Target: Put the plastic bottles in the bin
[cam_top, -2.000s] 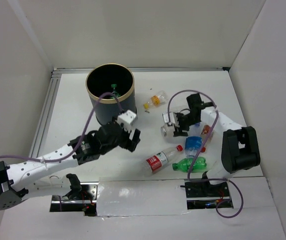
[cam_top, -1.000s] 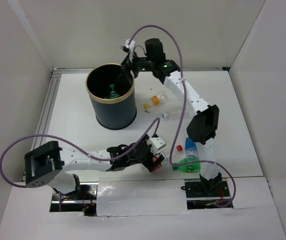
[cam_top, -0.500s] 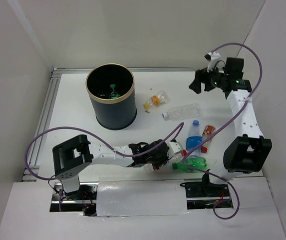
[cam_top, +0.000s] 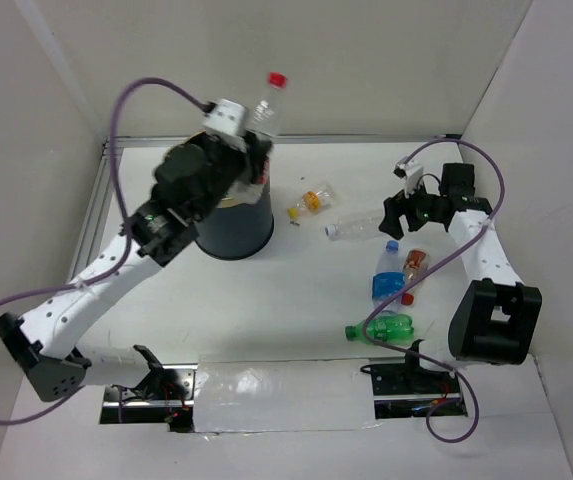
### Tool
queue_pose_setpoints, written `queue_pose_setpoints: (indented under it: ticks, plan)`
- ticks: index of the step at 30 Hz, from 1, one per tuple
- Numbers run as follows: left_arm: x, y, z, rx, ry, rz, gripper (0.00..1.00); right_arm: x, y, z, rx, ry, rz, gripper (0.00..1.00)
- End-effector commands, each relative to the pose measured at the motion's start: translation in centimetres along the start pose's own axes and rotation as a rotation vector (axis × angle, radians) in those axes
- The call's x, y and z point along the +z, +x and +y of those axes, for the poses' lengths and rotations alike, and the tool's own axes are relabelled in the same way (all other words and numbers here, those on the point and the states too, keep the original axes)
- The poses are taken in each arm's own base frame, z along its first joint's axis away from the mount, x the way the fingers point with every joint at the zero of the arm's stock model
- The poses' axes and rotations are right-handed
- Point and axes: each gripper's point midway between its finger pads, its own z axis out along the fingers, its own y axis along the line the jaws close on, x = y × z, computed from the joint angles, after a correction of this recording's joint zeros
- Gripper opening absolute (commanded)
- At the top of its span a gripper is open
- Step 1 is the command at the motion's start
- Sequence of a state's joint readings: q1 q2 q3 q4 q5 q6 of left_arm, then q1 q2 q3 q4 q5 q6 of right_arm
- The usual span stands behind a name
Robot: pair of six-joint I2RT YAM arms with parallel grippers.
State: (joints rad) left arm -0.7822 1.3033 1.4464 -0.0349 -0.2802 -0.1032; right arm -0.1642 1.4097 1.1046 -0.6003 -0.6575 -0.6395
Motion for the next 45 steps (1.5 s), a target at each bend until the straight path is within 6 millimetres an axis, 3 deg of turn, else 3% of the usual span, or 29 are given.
queue_pose_setpoints:
  ticks: [1, 5, 6, 8, 9, 10, 13, 14, 15, 16, 17, 19, 21, 22, 23, 25, 26, 27, 29, 30, 31, 33, 34, 35, 40, 41, 43, 44, 45]
  plan:
    - [0.7, 0.6, 8.6, 0.055, -0.266, 0.004, 0.06, -0.1, -3.0, 0.4, -0.185, -0.013, -0.093, 0.9]
    - [1.2, 4.4, 15.6, 0.064, -0.427, 0.083, 0.1, 1.6, -3.8, 1.0, -0.323, -0.048, -0.1, 1.0]
    - [1.4, 6.3, 16.7, 0.057, -0.441, 0.116, 0.24, 2.6, -3.8, 1.0, -0.427, -0.066, -0.097, 1.0]
    - [1.7, 7.3, 17.7, 0.041, -0.465, 0.135, 0.31, 3.2, -3.7, 1.1, -0.468, -0.091, -0.092, 1.0]
    - [2.0, 8.4, 17.8, 0.035, -0.466, 0.157, 0.4, 3.7, -3.6, 1.3, -0.571, -0.117, -0.094, 1.0]
    - [2.1, 9.5, 18.5, 0.016, -0.486, 0.183, 0.59, 3.9, -3.7, 1.3, -0.611, -0.131, -0.099, 1.0]
    - [3.0, 10.7, 19.7, -0.023, -0.516, 0.213, 0.73, 6.4, -1.7, 1.8, -0.725, -0.207, -0.033, 1.0]
    - [2.8, 10.9, 20.2, -0.024, -0.528, 0.222, 0.8, 7.1, -2.0, 1.7, -0.756, -0.211, -0.023, 1.0]
    - [3.0, 10.1, 20.2, -0.034, -0.528, 0.203, 0.82, 8.3, -0.2, 1.4, -0.741, -0.241, 0.022, 1.0]
    - [3.1, 9.4, 20.1, -0.036, -0.527, 0.187, 0.82, 9.0, -0.5, 1.1, -0.757, -0.232, 0.024, 1.0]
    - [2.7, 8.9, 20.1, -0.036, -0.527, 0.181, 0.96, 9.6, -0.7, 0.6, -0.772, -0.215, 0.039, 1.0]
    - [2.4, 6.6, 18.3, -0.04, -0.485, 0.139, 1.0, 11.6, 0.2, -0.4, -0.781, -0.207, 0.066, 1.0]
    - [1.3, 3.8, 15.1, -0.003, -0.404, 0.092, 1.0, 12.9, 0.6, -1.6, -0.796, -0.176, 0.11, 1.0]
    - [0.8, 3.6, 13.7, 0.009, -0.357, 0.089, 1.0, 14.2, 1.8, -1.8, -0.791, -0.19, 0.145, 0.99]
    - [-0.6, 2.0, 12.3, 0.039, -0.313, 0.054, 1.0, 14.5, 1.9, -2.7, -0.798, -0.164, 0.172, 0.96]
    - [-1.6, 3.4, 7.5, 0.049, -0.144, 0.073, 0.98, 15.0, 3.4, -2.6, -0.77, -0.195, 0.216, 0.87]
    - [-2.3, 4.1, 6.0, 0.06, -0.086, 0.087, 0.94, 14.8, 3.5, -2.7, -0.776, -0.2, 0.23, 0.8]
    - [-3.7, 5.5, 3.6, 0.062, -0.01, 0.104, 0.91, 14.5, 3.2, -2.8, -0.771, -0.211, 0.223, 0.55]
    - [-5.3, 8.0, 1.6, 0.069, 0.056, 0.143, 0.86, 12.6, 2.9, -1.9, -0.75, -0.272, 0.202, 0.27]
    - [-6.1, 9.2, 0.6, 0.039, 0.081, 0.156, 0.81, 11.7, 2.0, -0.9, -0.73, -0.312, 0.136, 0.17]
    - [-7.2, 12.8, -0.9, 0.035, 0.125, 0.216, 0.78, 10.3, 0.5, -1.3, -0.721, -0.295, 0.093, 0.01]
    - [-8.9, 14.6, -2.2, -0.015, 0.154, 0.23, 0.72, 6.9, -3.6, 0.5, -0.713, -0.31, -0.032, 0.01]
    - [-10.1, 17.6, -3.4, -0.018, 0.184, 0.284, 0.71, 5.4, -6.7, 0.6, -0.741, -0.285, -0.093, 0.0]
    - [-10.8, 19.0, -3.8, -0.029, 0.191, 0.308, 0.71, 3.7, -9.4, 1.1, -0.758, -0.263, -0.15, 0.0]
    - [-13.2, 25.5, -6.6, -0.025, 0.242, 0.408, 0.72, -0.1, -24.3, 7.4, -0.726, -0.305, -0.513, 0.02]
    - [-13.7, 27.0, -7.1, -0.005, 0.25, 0.436, 0.74, 0.2, -27.8, 9.6, -0.776, -0.318, -0.616, 0.04]
    - [-13.8, 28.8, -7.2, 0.019, 0.244, 0.476, 0.75, 0.5, -30.6, 12.5, -0.673, -0.389, -0.679, 0.06]
    - [-14.0, 30.3, -7.3, 0.04, 0.242, 0.508, 0.77, -0.2, -33.2, 15.6, -0.704, -0.433, -0.744, 0.07]
    - [-14.0, 30.7, -7.5, 0.044, 0.244, 0.505, 0.78, 2.6, -34.9, 17.6, -0.674, -0.505, -0.761, 0.07]
